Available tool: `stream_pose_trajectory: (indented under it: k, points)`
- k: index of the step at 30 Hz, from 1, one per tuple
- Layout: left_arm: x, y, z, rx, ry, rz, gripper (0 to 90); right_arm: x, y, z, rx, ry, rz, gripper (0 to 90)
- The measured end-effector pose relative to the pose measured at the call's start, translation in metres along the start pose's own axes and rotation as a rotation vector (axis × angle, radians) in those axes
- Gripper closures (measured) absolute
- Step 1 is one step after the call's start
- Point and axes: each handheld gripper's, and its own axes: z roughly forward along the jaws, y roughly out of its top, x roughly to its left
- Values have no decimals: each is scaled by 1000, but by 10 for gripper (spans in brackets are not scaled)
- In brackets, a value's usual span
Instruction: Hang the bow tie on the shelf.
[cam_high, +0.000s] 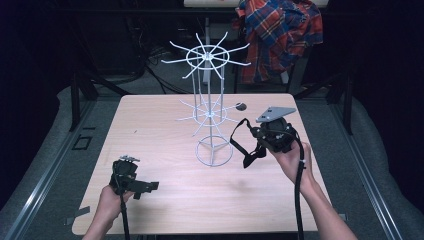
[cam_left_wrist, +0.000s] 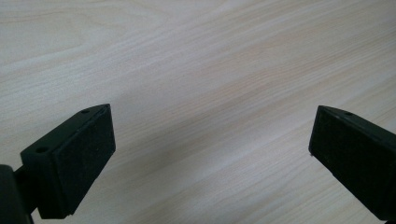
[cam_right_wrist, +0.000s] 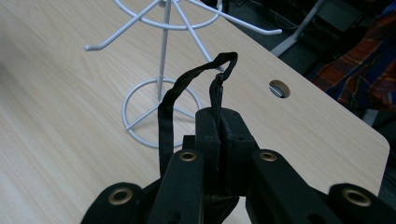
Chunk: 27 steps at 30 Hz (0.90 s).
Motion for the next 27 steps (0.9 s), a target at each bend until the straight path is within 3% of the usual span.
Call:
stream_pose_trajectory:
  k: [14, 27]
  points:
    - [-1, 0, 0, 6, 7, 11, 5, -9, 1, 26, 14, 17, 74, 867]
    - [-1, 0, 0, 14, 9, 20, 5, -7, -1, 36, 38, 22, 77, 866]
